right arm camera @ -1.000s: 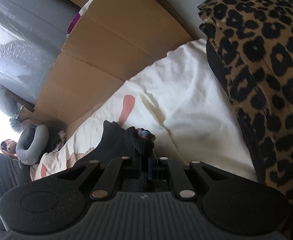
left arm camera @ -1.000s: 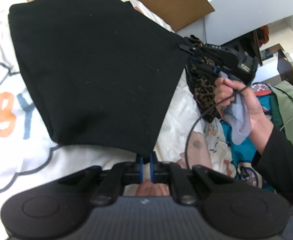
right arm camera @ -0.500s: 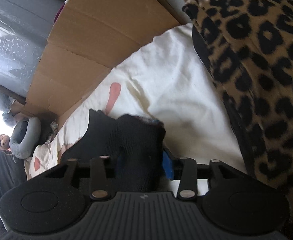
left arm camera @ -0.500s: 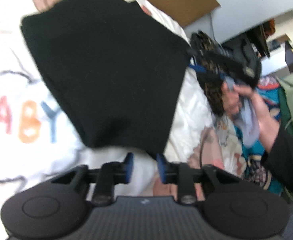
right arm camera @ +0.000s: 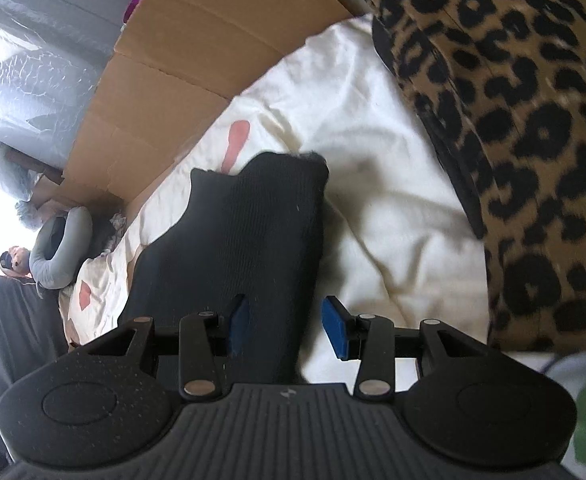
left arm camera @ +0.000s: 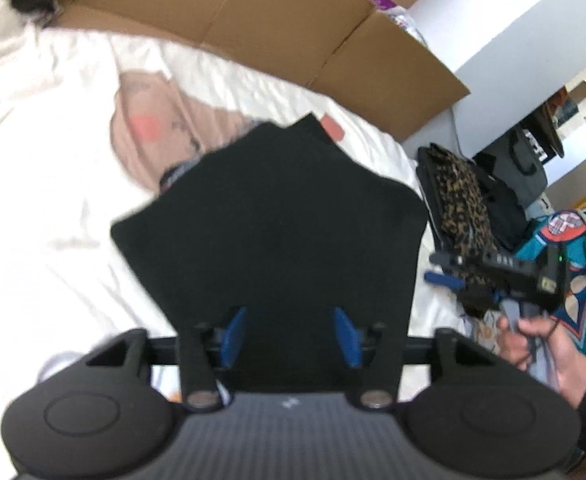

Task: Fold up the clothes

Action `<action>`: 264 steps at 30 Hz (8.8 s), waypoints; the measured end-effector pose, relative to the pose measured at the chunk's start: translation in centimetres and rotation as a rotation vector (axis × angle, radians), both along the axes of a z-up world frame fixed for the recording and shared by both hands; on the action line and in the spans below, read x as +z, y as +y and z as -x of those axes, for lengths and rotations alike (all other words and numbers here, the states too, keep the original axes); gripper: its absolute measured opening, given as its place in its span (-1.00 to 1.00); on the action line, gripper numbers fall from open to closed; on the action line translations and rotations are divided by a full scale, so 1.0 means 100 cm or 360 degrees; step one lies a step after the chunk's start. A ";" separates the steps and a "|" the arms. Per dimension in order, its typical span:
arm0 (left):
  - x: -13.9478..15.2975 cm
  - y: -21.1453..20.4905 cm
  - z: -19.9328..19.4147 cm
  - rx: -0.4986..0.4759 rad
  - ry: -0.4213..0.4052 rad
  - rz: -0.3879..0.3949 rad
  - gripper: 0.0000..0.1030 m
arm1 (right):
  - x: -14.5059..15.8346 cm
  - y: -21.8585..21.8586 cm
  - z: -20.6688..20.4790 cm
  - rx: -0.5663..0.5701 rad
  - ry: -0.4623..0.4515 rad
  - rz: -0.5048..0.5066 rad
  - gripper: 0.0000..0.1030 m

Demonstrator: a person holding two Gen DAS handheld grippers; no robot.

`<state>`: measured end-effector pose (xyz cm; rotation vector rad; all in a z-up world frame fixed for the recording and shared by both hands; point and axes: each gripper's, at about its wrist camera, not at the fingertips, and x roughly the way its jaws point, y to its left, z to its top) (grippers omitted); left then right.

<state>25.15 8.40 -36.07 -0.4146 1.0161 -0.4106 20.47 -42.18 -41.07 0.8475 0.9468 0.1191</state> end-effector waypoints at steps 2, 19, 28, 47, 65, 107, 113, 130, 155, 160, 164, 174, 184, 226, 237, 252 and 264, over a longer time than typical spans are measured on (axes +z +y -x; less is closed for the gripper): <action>0.004 -0.001 -0.015 -0.0022 -0.0051 -0.0038 0.19 | -0.004 0.002 0.004 0.0000 0.0013 -0.0027 -0.10; -0.031 0.005 -0.096 -0.0098 -0.0116 -0.0210 0.38 | -0.045 0.027 0.020 -0.0028 0.0062 -0.0384 -0.11; -0.047 0.013 -0.109 -0.0069 -0.0079 -0.0112 0.37 | -0.068 0.044 0.011 -0.0055 0.0069 -0.0610 -0.40; -0.064 0.019 -0.119 -0.0094 -0.0050 -0.0031 0.30 | -0.079 0.061 -0.003 -0.0111 0.0044 -0.0715 -0.54; -0.061 0.001 -0.091 -0.0116 0.0052 0.0067 -0.09 | -0.053 0.040 0.016 -0.0103 0.0054 -0.0580 -0.88; -0.045 -0.039 -0.088 -0.0075 0.0212 0.0175 0.41 | -0.036 -0.010 0.024 -0.0203 0.0108 -0.0365 -0.26; -0.055 -0.054 -0.106 -0.0049 0.0255 0.0202 0.48 | -0.038 -0.012 0.015 -0.0235 0.0071 -0.0375 -0.26; -0.070 -0.049 -0.107 0.0025 0.0316 0.0279 -0.03 | -0.033 -0.005 0.002 -0.0159 0.0023 -0.0302 -0.75; -0.064 -0.083 -0.108 -0.0133 0.0234 -0.0014 -0.30 | -0.005 0.027 -0.017 0.0071 0.0139 0.0187 -0.82; -0.069 -0.088 -0.110 -0.0152 0.0249 -0.0037 -0.30 | -0.006 0.033 -0.023 0.0065 0.0232 0.0257 -0.83; -0.065 -0.090 -0.112 -0.0171 0.0268 -0.0055 -0.31 | -0.003 0.036 -0.024 0.0056 0.0311 0.0284 -0.83; -0.056 -0.085 -0.111 -0.0216 0.0178 -0.0128 0.28 | -0.001 0.034 -0.020 0.0057 0.0280 0.0240 -0.82; -0.067 -0.082 -0.115 -0.0201 0.0200 -0.0046 0.25 | 0.000 0.032 -0.020 0.0077 0.0269 0.0235 -0.82; -0.028 -0.081 -0.095 -0.0079 0.0286 0.0025 -0.33 | 0.042 0.066 -0.020 0.0061 0.0180 0.0411 -0.83; 0.036 -0.072 -0.078 -0.0035 0.0197 -0.0011 -0.34 | 0.100 0.080 -0.015 0.0125 0.0107 0.0452 -0.83; 0.175 -0.060 -0.062 0.0072 -0.0025 0.0025 -0.35 | 0.239 0.089 -0.015 0.0139 -0.0141 0.0481 -0.83; 0.269 -0.072 -0.036 0.0135 -0.0138 0.0044 -0.34 | 0.341 0.082 -0.004 0.0168 -0.0294 0.0536 -0.83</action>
